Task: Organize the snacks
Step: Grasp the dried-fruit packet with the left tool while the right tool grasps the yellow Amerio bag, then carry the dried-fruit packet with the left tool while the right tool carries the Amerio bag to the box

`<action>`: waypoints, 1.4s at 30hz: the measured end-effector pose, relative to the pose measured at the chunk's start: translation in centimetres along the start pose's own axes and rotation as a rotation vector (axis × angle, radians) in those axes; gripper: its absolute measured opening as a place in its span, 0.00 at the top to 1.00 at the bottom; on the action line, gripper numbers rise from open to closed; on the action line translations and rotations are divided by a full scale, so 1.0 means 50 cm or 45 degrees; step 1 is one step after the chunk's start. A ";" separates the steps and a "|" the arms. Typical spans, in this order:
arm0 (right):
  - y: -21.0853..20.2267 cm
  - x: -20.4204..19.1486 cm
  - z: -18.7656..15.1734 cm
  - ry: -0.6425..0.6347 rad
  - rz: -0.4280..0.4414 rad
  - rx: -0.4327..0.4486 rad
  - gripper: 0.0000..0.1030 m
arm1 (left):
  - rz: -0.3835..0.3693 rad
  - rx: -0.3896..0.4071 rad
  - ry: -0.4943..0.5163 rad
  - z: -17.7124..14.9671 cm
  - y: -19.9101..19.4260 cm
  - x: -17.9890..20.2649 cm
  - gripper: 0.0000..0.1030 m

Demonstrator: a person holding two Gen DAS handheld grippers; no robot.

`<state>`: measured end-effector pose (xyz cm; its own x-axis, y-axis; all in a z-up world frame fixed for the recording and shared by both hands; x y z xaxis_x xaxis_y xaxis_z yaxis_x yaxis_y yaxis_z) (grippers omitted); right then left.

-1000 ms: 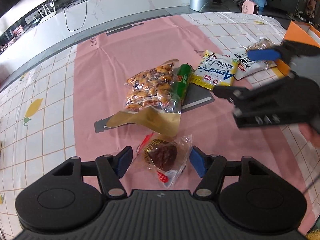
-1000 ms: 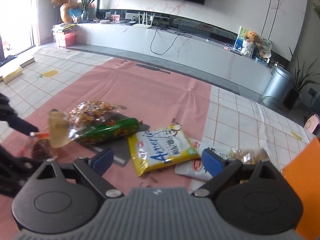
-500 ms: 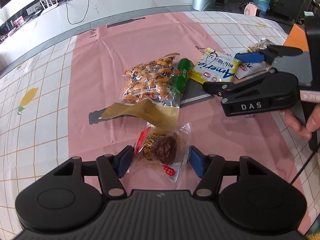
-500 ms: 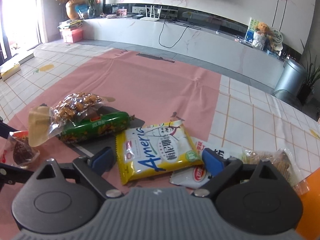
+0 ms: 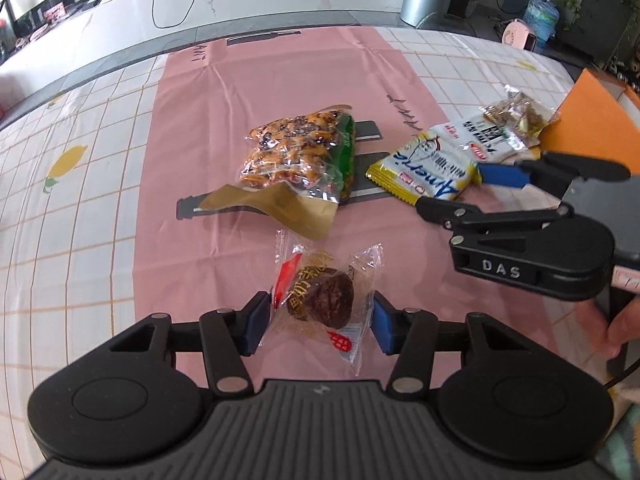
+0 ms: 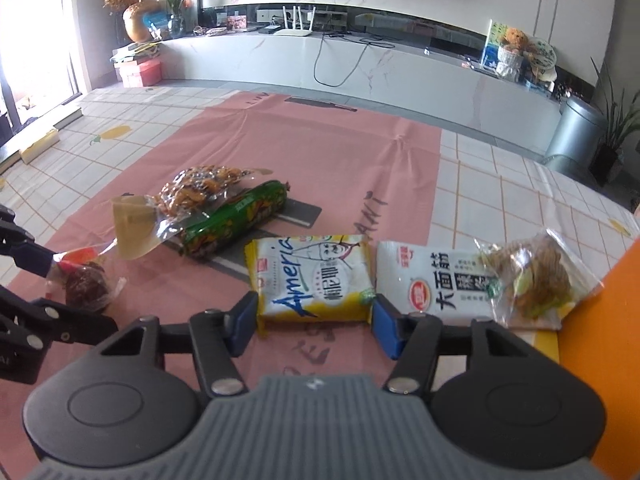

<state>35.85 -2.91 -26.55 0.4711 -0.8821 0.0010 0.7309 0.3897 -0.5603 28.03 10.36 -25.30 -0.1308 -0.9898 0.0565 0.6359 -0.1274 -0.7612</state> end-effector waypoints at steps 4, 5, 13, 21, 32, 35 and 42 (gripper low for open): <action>-0.036 -0.002 -0.009 0.033 -0.012 -0.012 0.45 | -0.007 0.020 -0.025 0.003 -0.039 0.022 0.42; -0.047 -0.005 -0.012 0.034 -0.014 -0.014 0.45 | -0.013 0.030 -0.026 0.004 -0.050 0.030 0.42; -0.160 -0.021 -0.025 0.037 -0.055 0.005 0.46 | -0.014 0.100 -0.033 0.005 -0.134 0.083 0.42; -0.305 -0.027 -0.011 0.075 -0.088 0.070 0.46 | -0.040 0.153 -0.079 -0.013 -0.223 0.139 0.42; -0.500 0.008 0.030 0.070 -0.187 0.190 0.46 | -0.069 0.255 -0.077 -0.013 -0.326 0.218 0.42; -0.549 0.031 0.038 0.084 -0.221 0.218 0.46 | -0.098 0.279 -0.056 -0.003 -0.343 0.252 0.42; -0.648 0.098 0.043 0.113 -0.304 0.277 0.46 | -0.191 0.338 0.054 0.037 -0.372 0.359 0.42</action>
Point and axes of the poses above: each gripper's, at about its wrist camera, not at the fingertips, and y roughly the way its jaws point, x to its right, z to its top, the point moved 10 cm from there along y, roughly the way its jaws point, and after that the axes turned 14 degrees about x, right-handed, at the moved point
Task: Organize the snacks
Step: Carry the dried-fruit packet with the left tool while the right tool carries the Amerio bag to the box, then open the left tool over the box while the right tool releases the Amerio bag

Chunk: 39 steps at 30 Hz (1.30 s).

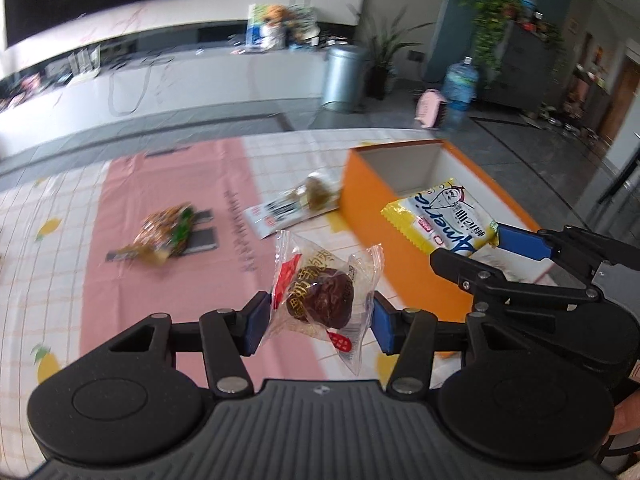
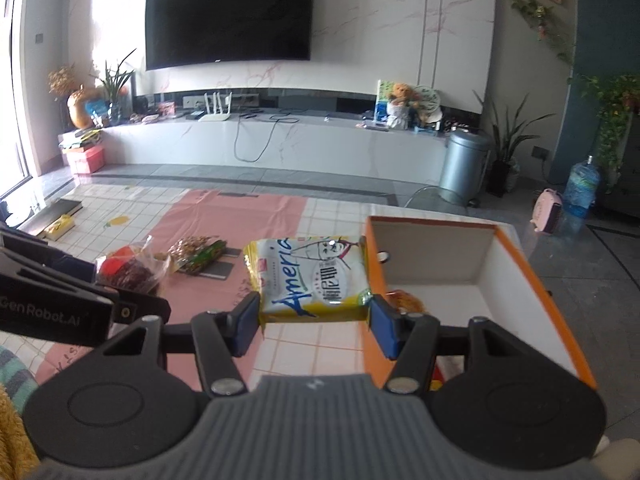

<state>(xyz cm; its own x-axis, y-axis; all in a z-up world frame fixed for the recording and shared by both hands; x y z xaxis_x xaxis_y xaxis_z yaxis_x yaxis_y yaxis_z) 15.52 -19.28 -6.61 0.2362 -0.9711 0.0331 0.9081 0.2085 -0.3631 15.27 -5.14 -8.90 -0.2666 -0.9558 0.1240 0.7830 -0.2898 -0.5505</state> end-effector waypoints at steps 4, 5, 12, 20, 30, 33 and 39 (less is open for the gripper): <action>-0.037 0.059 0.010 -0.007 -0.052 0.023 0.46 | -0.050 0.015 0.074 0.029 0.017 0.063 0.42; -0.044 0.074 0.011 -0.007 -0.064 0.025 0.46 | -0.063 0.020 0.094 0.035 0.022 0.080 0.42; -0.068 0.176 0.014 -0.020 -0.152 0.032 0.46 | -0.156 0.014 0.199 0.066 0.074 0.182 0.42; -0.031 0.269 0.001 -0.059 -0.203 -0.002 0.46 | -0.206 -0.046 0.314 0.082 0.173 0.258 0.42; 0.082 0.366 -0.070 -0.088 -0.207 -0.168 0.46 | -0.244 -0.223 0.389 0.060 0.333 0.285 0.42; 0.120 0.385 -0.093 -0.080 -0.177 -0.232 0.46 | -0.274 -0.273 0.395 0.051 0.374 0.291 0.42; 0.193 0.397 -0.127 -0.043 -0.114 -0.326 0.46 | -0.271 -0.344 0.488 0.038 0.451 0.303 0.41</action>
Point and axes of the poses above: each gripper's, at about its wrist camera, not at the fingertips, and y roughly the way its jaws point, x to its right, z to its top, the point moved 10 cm from there along y, roughly the way its jaws point, and after that the axes turned 14 degrees about x, right-handed, at the moved point
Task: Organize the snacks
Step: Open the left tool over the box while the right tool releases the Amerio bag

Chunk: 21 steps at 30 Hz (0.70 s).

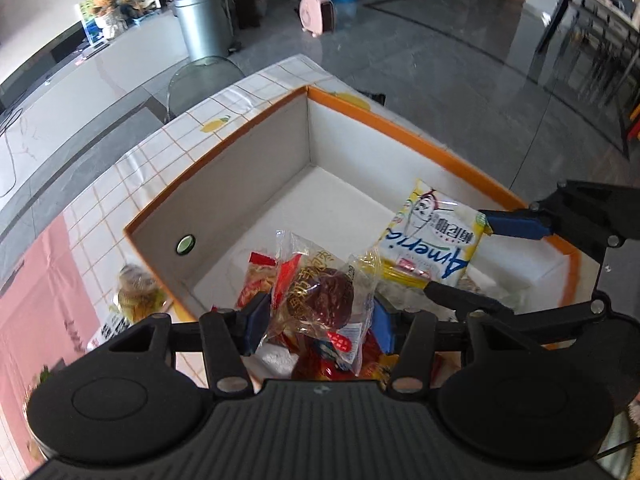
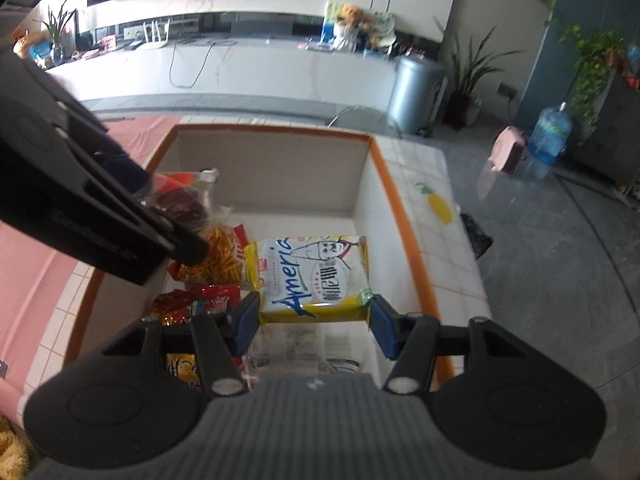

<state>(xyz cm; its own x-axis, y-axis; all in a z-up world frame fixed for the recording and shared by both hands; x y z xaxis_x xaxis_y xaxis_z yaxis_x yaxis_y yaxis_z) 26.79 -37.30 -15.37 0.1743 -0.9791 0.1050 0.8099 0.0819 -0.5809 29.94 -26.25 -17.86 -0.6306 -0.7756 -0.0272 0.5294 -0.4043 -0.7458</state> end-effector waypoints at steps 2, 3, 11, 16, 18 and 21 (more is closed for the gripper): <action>0.026 0.000 0.001 0.002 0.021 -0.020 0.46 | -0.011 -0.022 0.000 0.000 0.022 -0.004 0.41; 0.039 -0.001 -0.001 0.006 0.034 -0.035 0.46 | -0.018 -0.036 -0.005 0.000 0.033 -0.006 0.41; 0.118 -0.009 -0.021 0.011 0.094 -0.165 0.46 | -0.019 -0.132 -0.006 -0.012 0.098 -0.022 0.41; 0.140 -0.004 -0.022 0.022 0.115 -0.230 0.45 | -0.016 -0.161 -0.006 -0.017 0.120 -0.025 0.41; 0.147 -0.005 -0.024 0.018 0.105 -0.262 0.45 | -0.015 -0.161 -0.006 -0.016 0.123 -0.023 0.40; 0.150 -0.009 -0.025 0.020 0.113 -0.273 0.44 | -0.010 -0.162 -0.010 -0.015 0.124 -0.024 0.36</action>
Point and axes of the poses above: each gripper's, at about its wrist camera, not at the fingertips, and y roughly the way its jaws point, x to its right, z to its top, the point moved 10 cm from there along y, roughly the way its jaws point, and after that the axes turned 14 degrees about x, right-handed, at the moved point
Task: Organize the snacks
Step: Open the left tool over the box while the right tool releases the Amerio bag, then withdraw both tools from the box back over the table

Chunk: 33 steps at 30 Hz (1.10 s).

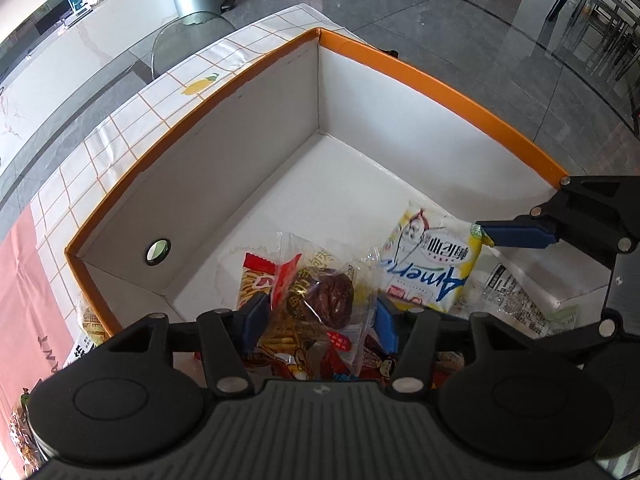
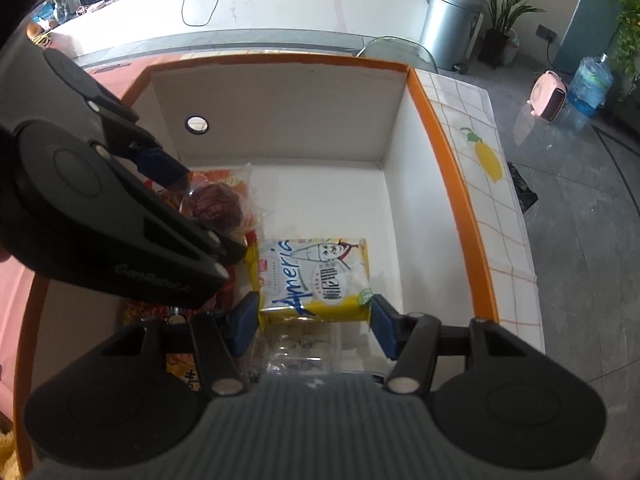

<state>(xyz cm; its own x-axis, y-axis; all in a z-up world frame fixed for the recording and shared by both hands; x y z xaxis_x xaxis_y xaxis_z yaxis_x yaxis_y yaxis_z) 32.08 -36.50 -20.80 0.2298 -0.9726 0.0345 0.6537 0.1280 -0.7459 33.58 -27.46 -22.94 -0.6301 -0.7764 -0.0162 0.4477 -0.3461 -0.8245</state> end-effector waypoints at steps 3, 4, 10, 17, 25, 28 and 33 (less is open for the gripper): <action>0.004 -0.005 -0.001 -0.015 -0.006 -0.003 0.42 | 0.003 0.003 0.003 0.001 0.000 -0.001 0.34; 0.006 -0.006 0.001 -0.015 -0.006 -0.004 0.42 | 0.004 0.004 0.006 0.001 0.000 -0.001 0.34; 0.001 -0.010 -0.002 -0.021 -0.014 -0.008 0.39 | -0.006 0.028 0.011 0.004 -0.014 0.001 0.28; 0.001 -0.010 0.000 -0.013 -0.021 -0.022 0.33 | 0.007 0.091 0.012 0.021 -0.049 -0.003 0.26; -0.024 -0.016 0.003 0.003 -0.041 -0.028 0.27 | 0.028 0.141 0.015 0.016 -0.106 -0.008 0.26; -0.044 -0.022 0.007 0.004 -0.048 -0.010 0.26 | 0.037 0.165 0.002 0.012 -0.132 -0.012 0.26; -0.088 -0.035 0.019 0.008 -0.066 0.041 0.25 | 0.079 0.203 -0.043 -0.003 -0.184 -0.026 0.26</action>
<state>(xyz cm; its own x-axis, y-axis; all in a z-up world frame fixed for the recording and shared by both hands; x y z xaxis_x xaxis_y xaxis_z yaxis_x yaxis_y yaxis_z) 29.47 -35.16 -16.94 0.1909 -0.9792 0.0682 0.6875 0.0838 -0.7213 30.19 -23.17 -15.40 -0.5777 -0.8151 -0.0430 0.5815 -0.3740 -0.7225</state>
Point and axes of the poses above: each gripper's, at about its wrist camera, not at the fingertips, and y roughly the way its jaws point, x to its right, z to its top, the point moved 10 cm from there along y, roughly the way its jaws point, and after that the axes turned 14 degrees about x, right-handed, at the moved point
